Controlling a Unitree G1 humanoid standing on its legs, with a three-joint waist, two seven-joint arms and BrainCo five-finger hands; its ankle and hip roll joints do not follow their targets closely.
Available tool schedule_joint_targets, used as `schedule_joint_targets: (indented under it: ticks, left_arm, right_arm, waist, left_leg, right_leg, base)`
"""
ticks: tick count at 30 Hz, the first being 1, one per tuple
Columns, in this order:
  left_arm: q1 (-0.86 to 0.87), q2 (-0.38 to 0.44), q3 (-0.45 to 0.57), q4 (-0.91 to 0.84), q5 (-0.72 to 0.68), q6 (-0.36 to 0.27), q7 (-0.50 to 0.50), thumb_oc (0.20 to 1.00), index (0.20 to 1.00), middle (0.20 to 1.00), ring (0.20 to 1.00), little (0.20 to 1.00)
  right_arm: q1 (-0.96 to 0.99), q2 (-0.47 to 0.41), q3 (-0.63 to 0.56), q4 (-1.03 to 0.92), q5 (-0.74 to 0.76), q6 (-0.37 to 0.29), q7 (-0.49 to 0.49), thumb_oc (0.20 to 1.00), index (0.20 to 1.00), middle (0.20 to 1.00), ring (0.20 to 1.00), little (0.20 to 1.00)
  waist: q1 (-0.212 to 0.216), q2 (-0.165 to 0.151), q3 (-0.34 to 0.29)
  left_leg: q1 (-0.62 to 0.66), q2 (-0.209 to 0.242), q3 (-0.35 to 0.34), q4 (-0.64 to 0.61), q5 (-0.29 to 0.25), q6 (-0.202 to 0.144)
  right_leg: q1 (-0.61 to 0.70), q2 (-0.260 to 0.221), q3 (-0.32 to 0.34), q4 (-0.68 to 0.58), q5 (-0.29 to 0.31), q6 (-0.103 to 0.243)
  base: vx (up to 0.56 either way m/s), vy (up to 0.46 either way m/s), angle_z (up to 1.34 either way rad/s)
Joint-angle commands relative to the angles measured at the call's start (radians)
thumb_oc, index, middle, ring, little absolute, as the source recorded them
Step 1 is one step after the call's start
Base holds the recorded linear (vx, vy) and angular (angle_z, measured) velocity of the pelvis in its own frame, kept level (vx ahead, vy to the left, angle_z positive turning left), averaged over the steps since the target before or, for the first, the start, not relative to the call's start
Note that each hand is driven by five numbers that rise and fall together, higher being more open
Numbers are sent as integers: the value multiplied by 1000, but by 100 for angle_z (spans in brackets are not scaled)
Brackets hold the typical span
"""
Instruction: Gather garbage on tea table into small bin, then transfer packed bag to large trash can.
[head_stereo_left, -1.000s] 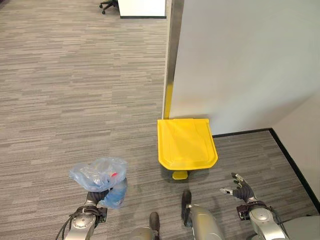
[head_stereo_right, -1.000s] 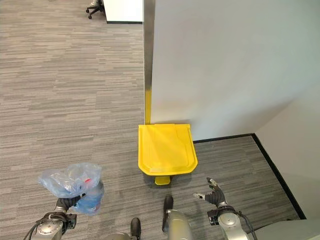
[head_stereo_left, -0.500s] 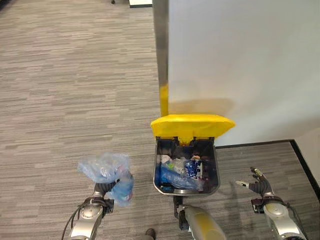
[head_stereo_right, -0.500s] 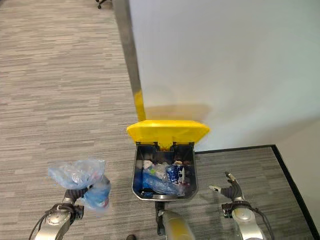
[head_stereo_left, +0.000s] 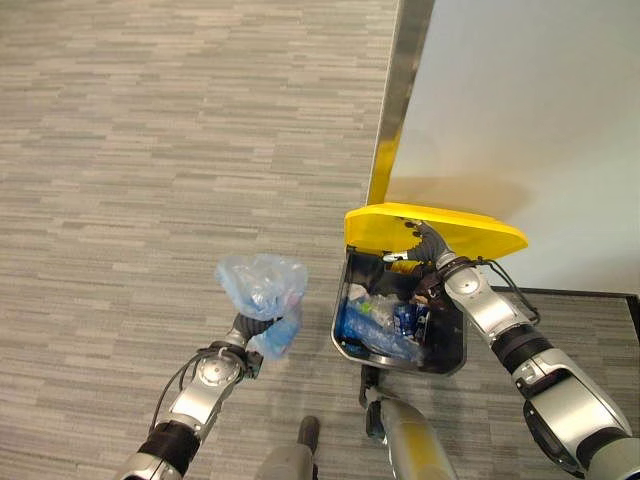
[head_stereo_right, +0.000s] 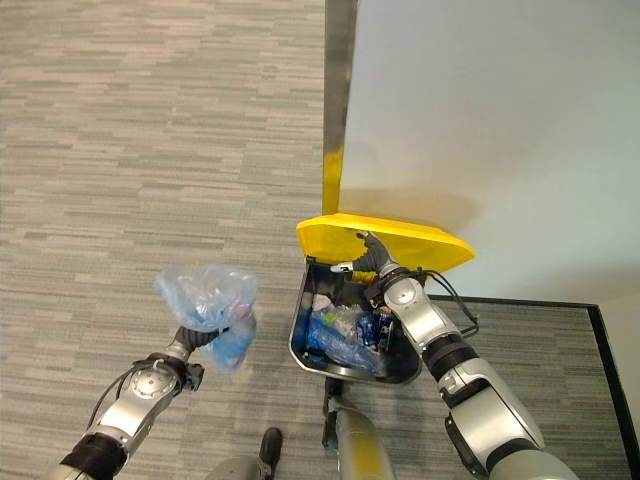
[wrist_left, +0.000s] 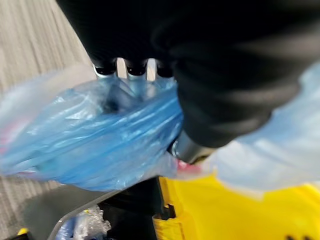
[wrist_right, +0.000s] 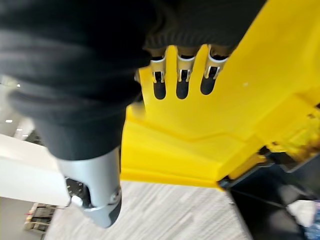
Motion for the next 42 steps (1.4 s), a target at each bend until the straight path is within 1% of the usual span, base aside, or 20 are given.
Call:
schedule_joint_targets:
  ticks: [1, 3, 4, 5, 6, 7, 11, 14, 16, 18, 20, 25, 26, 27, 29, 30, 31, 34, 38, 42]
  left_arm:
    - [-27, 32, -4, -94, -36, -78, -13, 200, 200, 200, 200, 200]
    - [-56, 30, -36, -108, -34, -78, -21, 200, 200, 200, 200, 200]
    - [-99, 20, -72, -126, -33, -80, -26, 200, 200, 200, 200, 200]
    - [-118, 14, -86, -132, -30, -81, -26, 200, 200, 200, 200, 200]
    - [-177, -2, -124, -148, -23, -85, -23, 200, 200, 200, 200, 200]
    - [-205, -9, -139, -150, -19, -87, -19, 200, 200, 200, 200, 200]
    - [-316, -36, -204, -143, -14, -93, -6, 200, 200, 200, 200, 200]
    - [-400, -60, -245, -114, -13, -92, 6, 200, 200, 200, 200, 200]
    - [-442, -80, -272, -70, -14, -88, 10, 200, 200, 200, 200, 200]
    - [-526, -118, -341, 62, 19, -61, 15, 200, 200, 200, 200, 200]
    - [-594, -157, -393, 182, 62, -42, 21, 200, 200, 200, 200, 200]
    - [-700, -196, -411, 331, 122, -26, 75, 200, 200, 200, 200, 200]
    - [-715, -198, -411, 352, 140, -22, 88, 200, 200, 200, 200, 200]
    - [-737, -201, -411, 428, 185, -8, 111, 200, 200, 200, 200, 200]
    - [-732, -198, -410, 451, 209, 0, 110, 200, 200, 200, 200, 200]
    - [-723, -194, -421, 478, 263, 8, 98, 689, 689, 689, 689, 689]
    - [-718, -193, -424, 480, 281, 11, 97, 1000, 1000, 1000, 1000, 1000]
    - [-686, -193, -420, 487, 324, 17, 89, 1000, 1000, 1000, 1000, 1000]
    - [-647, -193, -400, 468, 328, 17, 81, 1000, 1000, 1000, 1000, 1000]
    - [-612, -182, -378, 421, 317, 16, 78, 1000, 1000, 1000, 1000, 1000]
  right_arm:
    - [19, -32, -31, 8, 34, -39, -49, 1000, 1000, 1000, 1000, 1000]
    - [-3, -45, -26, 28, 28, -34, -52, 1000, 1000, 1000, 1000, 1000]
    - [-30, -57, -21, 43, 24, -31, -58, 1000, 1000, 1000, 1000, 1000]
    - [-42, -60, -19, 48, 23, -32, -61, 1000, 1000, 1000, 1000, 1000]
    - [-75, -72, -12, 61, 21, -33, -67, 1000, 1000, 1000, 1000, 1000]
    - [-88, -76, -9, 66, 26, -36, -71, 1000, 1000, 1000, 1000, 1000]
    - [-152, -101, 17, 83, 26, -40, -80, 1000, 1000, 1000, 1000, 1000]
    - [-203, -115, 31, 99, 43, -39, -87, 1000, 1000, 1000, 1000, 1000]
    - [-236, -122, 41, 112, 55, -39, -92, 1000, 1000, 1000, 1000, 1000]
    - [-311, -129, 67, 132, 70, -28, -104, 1000, 1000, 1000, 1000, 1000]
    - [-404, -113, 107, 173, 79, -19, -118, 1000, 1000, 1000, 1000, 1000]
    - [-500, -82, 142, 181, 114, -30, -151, 1000, 1000, 1000, 1000, 1000]
    - [-503, -80, 144, 168, 119, -36, -155, 1000, 1000, 1000, 1000, 1000]
    - [-503, -79, 152, 118, 119, -48, -168, 1000, 1000, 1000, 1000, 1000]
    - [-495, -82, 153, 89, 118, -53, -168, 1000, 1000, 1000, 1000, 1000]
    - [-471, -87, 153, 60, 118, -62, -163, 1000, 1000, 1000, 1000, 1000]
    - [-462, -85, 151, 55, 118, -62, -163, 1000, 1000, 1000, 1000, 1000]
    - [-420, -82, 134, 35, 118, -73, -163, 1000, 1000, 1000, 1000, 1000]
    - [-361, -86, 112, 3, 115, -75, -150, 1000, 1000, 1000, 1000, 1000]
    - [-310, -89, 104, -19, 93, -70, -135, 1000, 1000, 1000, 1000, 1000]
  waist:
    - [-4, -11, 5]
    - [-8, -11, 13]
    - [-16, -12, 21]
    - [-19, -14, 23]
    - [-30, -16, 30]
    - [-35, -18, 32]
    - [-56, -23, 39]
    - [-73, -21, 47]
    - [-84, -18, 53]
    - [-110, -11, 82]
    - [-127, -1, 112]
    - [-157, 9, 160]
    - [-162, 11, 166]
    - [-180, 14, 184]
    - [-186, 14, 190]
    - [-193, 15, 191]
    - [-193, 16, 190]
    - [-192, 17, 182]
    - [-188, 15, 171]
    - [-179, 3, 156]
  left_leg:
    - [122, -75, 34, 31, -153, 44]
    - [120, -78, 38, 33, -155, 45]
    - [117, -82, 42, 36, -157, 46]
    - [117, -83, 44, 38, -159, 48]
    - [116, -87, 50, 41, -163, 50]
    - [116, -88, 52, 41, -165, 51]
    - [113, -94, 63, 44, -169, 54]
    - [110, -99, 72, 42, -170, 56]
    - [108, -101, 76, 41, -170, 56]
    - [83, -108, 92, 49, -166, 54]
    - [54, -118, 113, 67, -168, 54]
    - [-3, -132, 135, 105, -174, 55]
    - [-13, -134, 139, 114, -175, 56]
    - [-44, -140, 141, 143, -181, 57]
    - [-55, -141, 141, 154, -183, 57]
    - [-67, -141, 144, 169, -188, 59]
    - [-69, -142, 144, 171, -190, 60]
    - [-63, -140, 143, 170, -193, 62]
    - [-45, -137, 138, 156, -194, 61]
    - [-21, -134, 133, 146, -194, 60]
  right_leg:
    - [-38, -48, 23, -97, 147, 98]
    - [-41, -50, 24, -96, 150, 101]
    - [-48, -51, 27, -94, 153, 103]
    - [-50, -52, 28, -92, 154, 104]
    - [-55, -52, 32, -91, 158, 107]
    - [-58, -50, 36, -90, 159, 108]
    - [-66, -47, 45, -90, 166, 112]
    - [-77, -46, 53, -88, 169, 114]
    - [-83, -46, 55, -86, 170, 114]
    - [-110, -47, 63, -75, 171, 115]
    - [-136, -50, 66, -63, 170, 118]
    - [-183, -51, 89, -50, 174, 121]
    - [-190, -52, 92, -48, 174, 121]
    - [-211, -50, 107, -37, 179, 120]
    - [-220, -49, 113, -31, 180, 120]
    - [-228, -46, 123, -23, 181, 118]
    - [-229, -46, 123, -22, 181, 117]
    - [-228, -43, 122, -20, 179, 116]
    - [-216, -42, 119, -25, 180, 116]
    - [-194, -41, 112, -30, 179, 117]
  base:
    - [-52, -6, -7]
    - [-51, 2, -8]
    - [-54, 8, -11]
    - [-74, 11, -10]
    - [-49, 12, -9]
    - [-50, 18, -12]
    - [-23, 14, -18]
    - [-20, 22, -7]
    - [-33, 18, -15]
    - [-82, 45, -23]
    - [-70, 51, -23]
    - [-48, 37, -14]
    - [-34, 48, -3]
    - [-17, 29, -5]
    - [-13, 15, -5]
    - [0, 0, 0]
    - [0, 0, 0]
    - [5, -2, 1]
    - [8, -9, 5]
    - [-11, -29, 6]
